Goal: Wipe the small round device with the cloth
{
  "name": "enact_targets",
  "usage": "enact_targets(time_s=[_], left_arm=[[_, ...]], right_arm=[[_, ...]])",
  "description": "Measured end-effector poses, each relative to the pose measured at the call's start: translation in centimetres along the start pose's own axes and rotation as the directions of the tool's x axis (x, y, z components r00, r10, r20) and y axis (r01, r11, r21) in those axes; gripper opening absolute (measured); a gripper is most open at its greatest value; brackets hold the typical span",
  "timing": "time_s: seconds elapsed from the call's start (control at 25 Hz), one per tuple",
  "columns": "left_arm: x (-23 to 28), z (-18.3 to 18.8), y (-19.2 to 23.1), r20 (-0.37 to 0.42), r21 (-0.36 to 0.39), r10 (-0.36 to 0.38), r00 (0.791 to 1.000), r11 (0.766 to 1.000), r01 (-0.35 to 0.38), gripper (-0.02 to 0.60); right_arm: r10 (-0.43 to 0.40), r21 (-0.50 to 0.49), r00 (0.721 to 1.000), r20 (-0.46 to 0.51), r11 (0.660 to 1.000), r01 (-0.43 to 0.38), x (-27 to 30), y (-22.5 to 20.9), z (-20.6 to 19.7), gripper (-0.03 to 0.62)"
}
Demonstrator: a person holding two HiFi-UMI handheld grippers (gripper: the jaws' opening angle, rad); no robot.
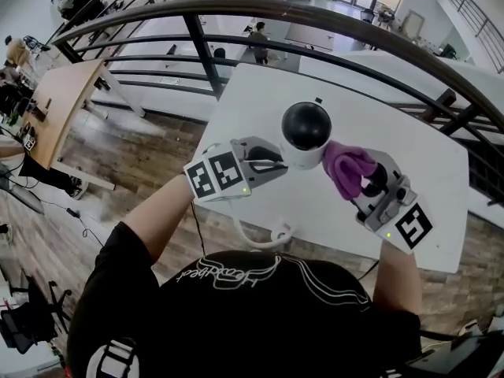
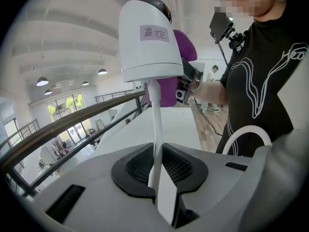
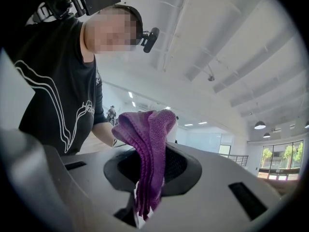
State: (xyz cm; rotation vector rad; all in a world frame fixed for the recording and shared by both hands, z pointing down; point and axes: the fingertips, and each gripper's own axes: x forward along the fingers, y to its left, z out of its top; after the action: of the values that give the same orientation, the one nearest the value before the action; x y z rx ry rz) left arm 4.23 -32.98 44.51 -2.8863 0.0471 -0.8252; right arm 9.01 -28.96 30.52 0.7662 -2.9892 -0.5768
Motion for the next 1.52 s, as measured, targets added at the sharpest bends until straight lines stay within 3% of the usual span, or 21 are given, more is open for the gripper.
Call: enact_targets(time_s=[0.4, 0.8, 0.96, 1.12, 1.32, 1.52], left_arm=[[0.0, -0.1, -0.1, 0.016, 0.002, -0.022, 1.0, 1.0, 0.022, 0.057], [-0.2, 0.0, -0.1, 0.05, 0.012, -0.025, 0.998, 1.0, 0.025, 0.057], [-0.3, 0.0, -0.1, 0.068, -0.003, -0.018, 0.998, 1.0, 0.019, 0.057], [-0.3, 0.2, -0.2, 0.076, 0.002, -0.01, 0.997, 1.0, 0.01, 0.057], [-0.5, 0.4, -0.2, 0.071, 0.014, -0.005, 0.997, 1.0, 0.004, 0.057], [-0.6, 0.4, -0.2, 0.068, 0.008, 0.004, 0.998, 1.0, -0.004, 0.057]], right_arm=[[-0.035, 0.023, 0.998, -0.051, 0.999, 0.036, 0.0, 2.2, -1.8, 0.061], [-0.046, 0.0, 0.978, -0.202, 0.999, 0.047, -0.2, 5.4, -4.7, 0.061], [-0.1, -0.041, 0.968, -0.23, 0.995, 0.093, -0.7, 6.3, -4.3, 0.061], [-0.185, -0.156, 0.947, -0.264, 0.977, 0.148, -1.5, 6.2, -2.8, 0.061], [-0.3, -0.217, 0.938, -0.174, 0.941, 0.261, -1.5, 4.8, 1.2, 0.061], [-0.364, -0.323, 0.919, -0.154, 0.897, 0.301, -1.0, 3.1, 3.7, 0.061]])
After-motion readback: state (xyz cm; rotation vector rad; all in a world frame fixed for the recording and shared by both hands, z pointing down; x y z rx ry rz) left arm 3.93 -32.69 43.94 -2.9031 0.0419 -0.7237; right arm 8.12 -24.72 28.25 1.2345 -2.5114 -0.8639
